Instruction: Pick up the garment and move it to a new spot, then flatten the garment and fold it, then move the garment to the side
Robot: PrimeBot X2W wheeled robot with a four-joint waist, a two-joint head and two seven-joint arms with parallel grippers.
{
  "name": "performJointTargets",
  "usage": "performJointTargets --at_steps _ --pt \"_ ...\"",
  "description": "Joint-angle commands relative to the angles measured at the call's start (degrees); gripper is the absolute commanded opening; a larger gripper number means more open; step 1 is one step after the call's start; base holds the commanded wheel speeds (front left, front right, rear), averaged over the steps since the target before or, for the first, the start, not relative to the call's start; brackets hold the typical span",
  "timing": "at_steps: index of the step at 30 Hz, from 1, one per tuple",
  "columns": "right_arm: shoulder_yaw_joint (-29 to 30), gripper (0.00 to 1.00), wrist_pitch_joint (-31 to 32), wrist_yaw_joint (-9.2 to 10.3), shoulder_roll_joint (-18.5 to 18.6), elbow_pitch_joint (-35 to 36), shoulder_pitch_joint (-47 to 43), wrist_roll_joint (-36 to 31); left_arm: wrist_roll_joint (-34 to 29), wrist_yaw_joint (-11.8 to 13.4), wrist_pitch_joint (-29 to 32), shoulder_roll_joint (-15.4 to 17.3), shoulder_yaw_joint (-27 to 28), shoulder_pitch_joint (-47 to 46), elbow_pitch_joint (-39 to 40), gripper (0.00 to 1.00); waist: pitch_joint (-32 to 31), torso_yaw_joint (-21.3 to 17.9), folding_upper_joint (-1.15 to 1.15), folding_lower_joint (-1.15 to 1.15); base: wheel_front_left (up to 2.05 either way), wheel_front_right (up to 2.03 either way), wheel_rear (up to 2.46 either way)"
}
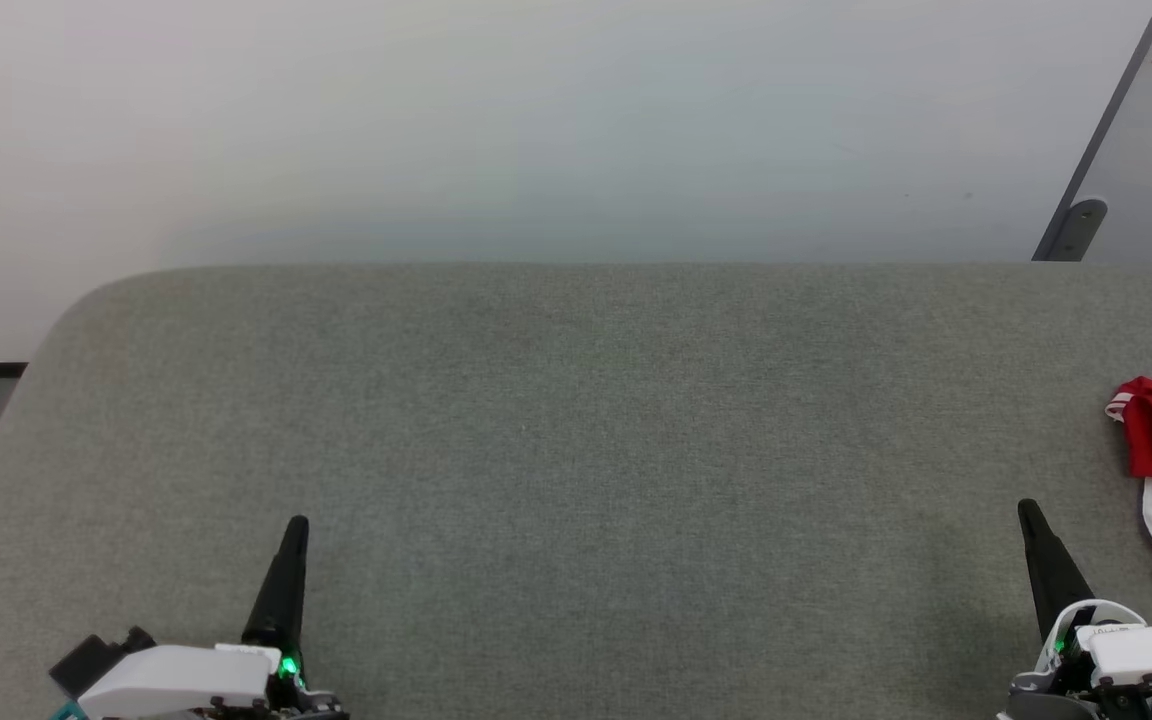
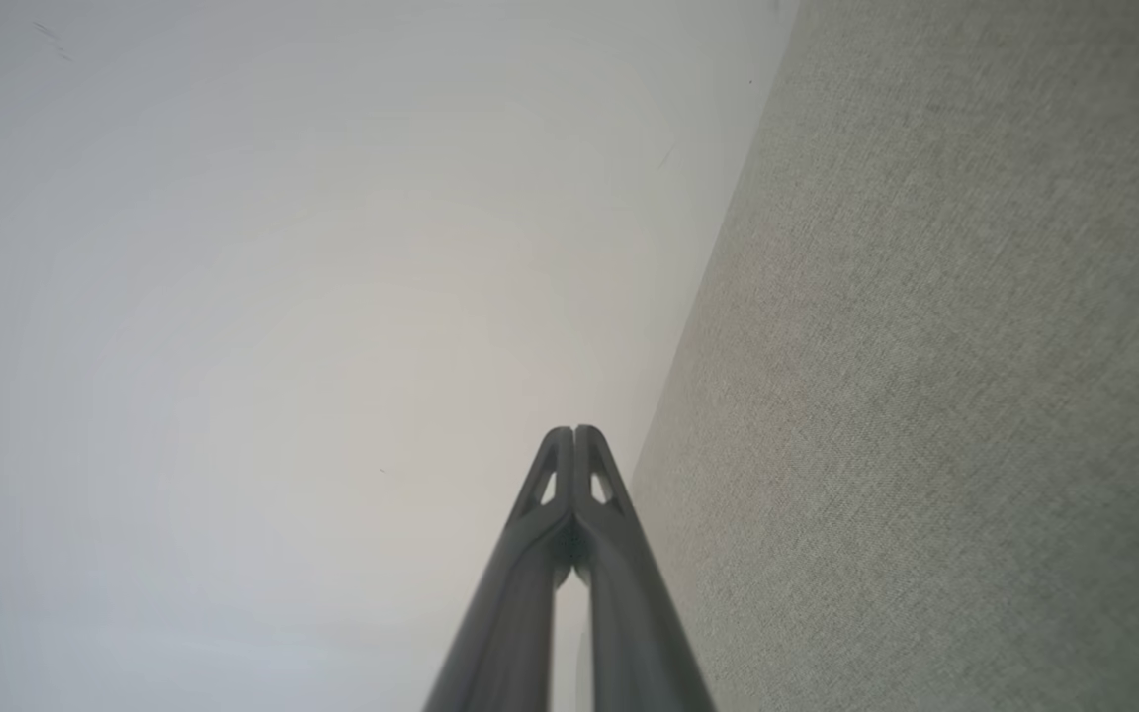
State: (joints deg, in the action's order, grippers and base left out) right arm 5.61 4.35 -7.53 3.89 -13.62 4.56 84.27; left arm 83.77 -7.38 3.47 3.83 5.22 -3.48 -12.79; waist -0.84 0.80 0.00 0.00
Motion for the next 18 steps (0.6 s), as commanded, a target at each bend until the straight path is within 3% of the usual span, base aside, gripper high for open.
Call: performJointTargets --at_steps 1,18 --pt "0.4 0.0 0.3 0.06 -0.2 0.1 0.9 1.0 1.3 -0.2 0.2 0.0 0.2 -1.0 0.0 0.0 0.1 -0.1 0.0 0.0 0.0 0.0 0.0" --pt "0.9 0.0 1.9 0.07 -1.0 -0.4 1.8 6.9 7.8 -0.2 2.1 -0.4 0.6 -2.6 -1.1 0.0 0.8 -0.6 0.0 0.0 0.0 0.0 0.0"
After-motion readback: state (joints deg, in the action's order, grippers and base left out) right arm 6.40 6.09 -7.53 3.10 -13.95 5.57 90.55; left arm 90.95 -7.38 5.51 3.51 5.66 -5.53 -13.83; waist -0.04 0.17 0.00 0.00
